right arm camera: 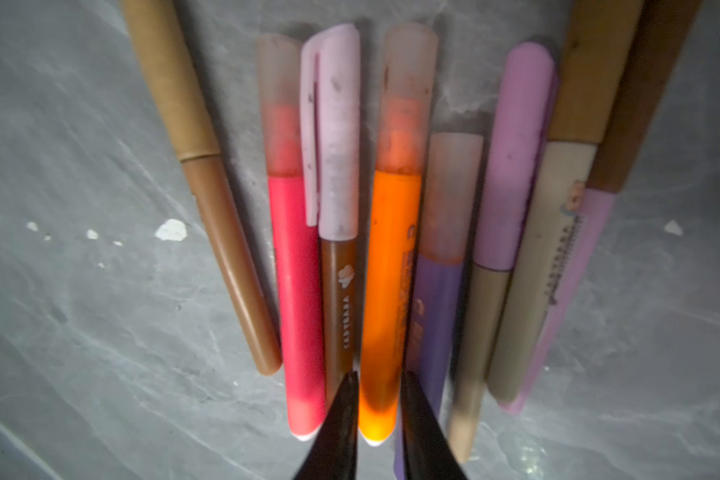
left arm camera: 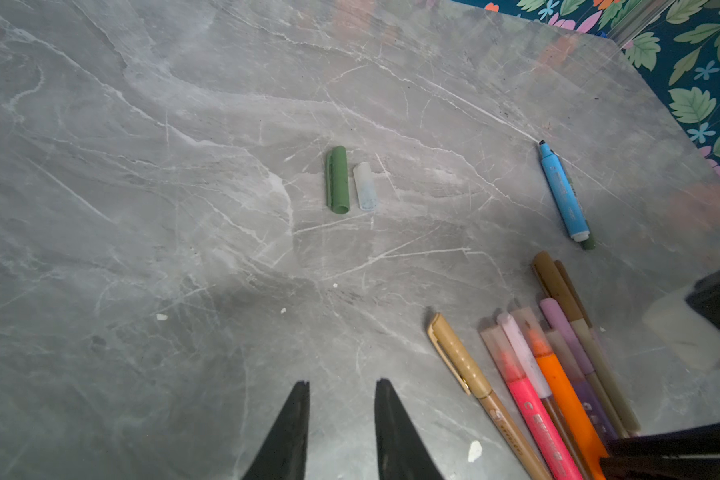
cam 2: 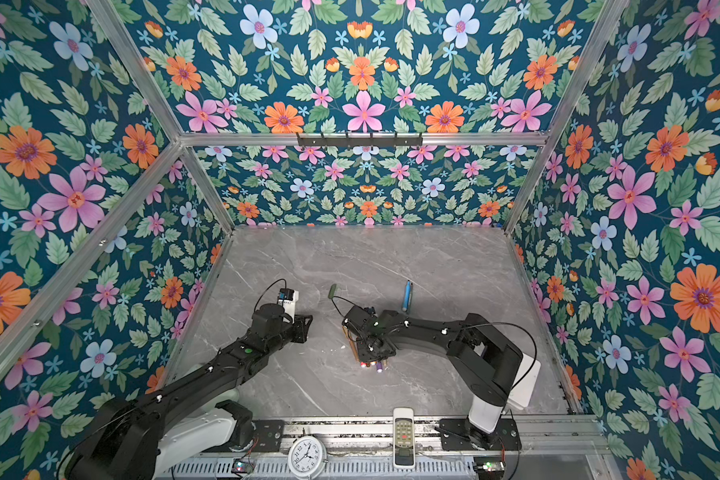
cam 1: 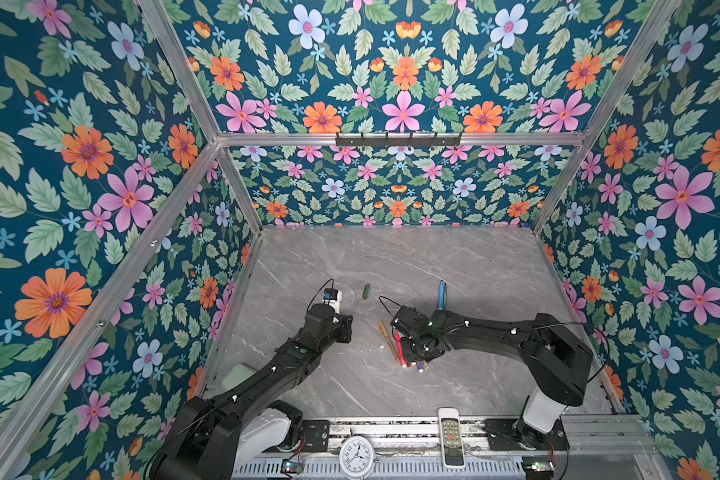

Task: Open the pen caps
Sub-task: 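Move the right gripper to the pen pile and close on the orange highlighter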

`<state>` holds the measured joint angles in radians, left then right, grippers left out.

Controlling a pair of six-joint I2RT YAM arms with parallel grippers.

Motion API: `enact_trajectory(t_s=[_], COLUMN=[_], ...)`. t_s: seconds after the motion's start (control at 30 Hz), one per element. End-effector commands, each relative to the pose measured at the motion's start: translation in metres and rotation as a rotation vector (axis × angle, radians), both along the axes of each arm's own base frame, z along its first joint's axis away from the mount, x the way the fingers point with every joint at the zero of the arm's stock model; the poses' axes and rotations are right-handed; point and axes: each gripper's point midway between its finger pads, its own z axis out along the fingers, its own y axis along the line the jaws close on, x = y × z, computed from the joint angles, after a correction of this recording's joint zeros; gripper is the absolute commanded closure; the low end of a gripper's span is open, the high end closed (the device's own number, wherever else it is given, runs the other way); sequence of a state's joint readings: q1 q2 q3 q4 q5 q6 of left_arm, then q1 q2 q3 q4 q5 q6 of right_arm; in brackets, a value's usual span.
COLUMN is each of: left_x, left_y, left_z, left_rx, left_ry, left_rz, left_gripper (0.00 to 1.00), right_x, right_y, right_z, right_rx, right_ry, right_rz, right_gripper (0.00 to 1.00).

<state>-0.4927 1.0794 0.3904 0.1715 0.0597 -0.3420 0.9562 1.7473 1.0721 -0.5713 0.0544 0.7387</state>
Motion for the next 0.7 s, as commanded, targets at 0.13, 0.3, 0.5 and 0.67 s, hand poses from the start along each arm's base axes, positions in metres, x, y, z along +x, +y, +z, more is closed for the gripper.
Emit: enact_trajectory(t_s=[0.13,0.3,0.5,0.67], left_x=[0.003,0.003,0.0,-0.01], left_y=[-0.001,0.0,-0.007,-0.042], left_z=[0.006,0.006,0.013,0.046], left_rx=[-0.011,-0.011,-0.066,-0.307], left_ry=[-0.027,-0.028,0.047,0.095], left_rz=[0.005,0.007,0.012,-0.062], left_gripper=[0.7,0.7,0.7,0.61], right_x=[-0.006,-0.008,-0.001,-0.004], right_y=[-0.007,-0.007,-0.005,0.026], right_z=[-0.015,-0.019,0.015,0.058], right_rx=[-0.038,-0.047,0.002,0.256], right_ry=[0.039,0.044,-0.026,-0.092], right_rz=[-0.048,-0.056,-0.048,0.087], right_gripper=[0.77,0.78,0.84,0.86])
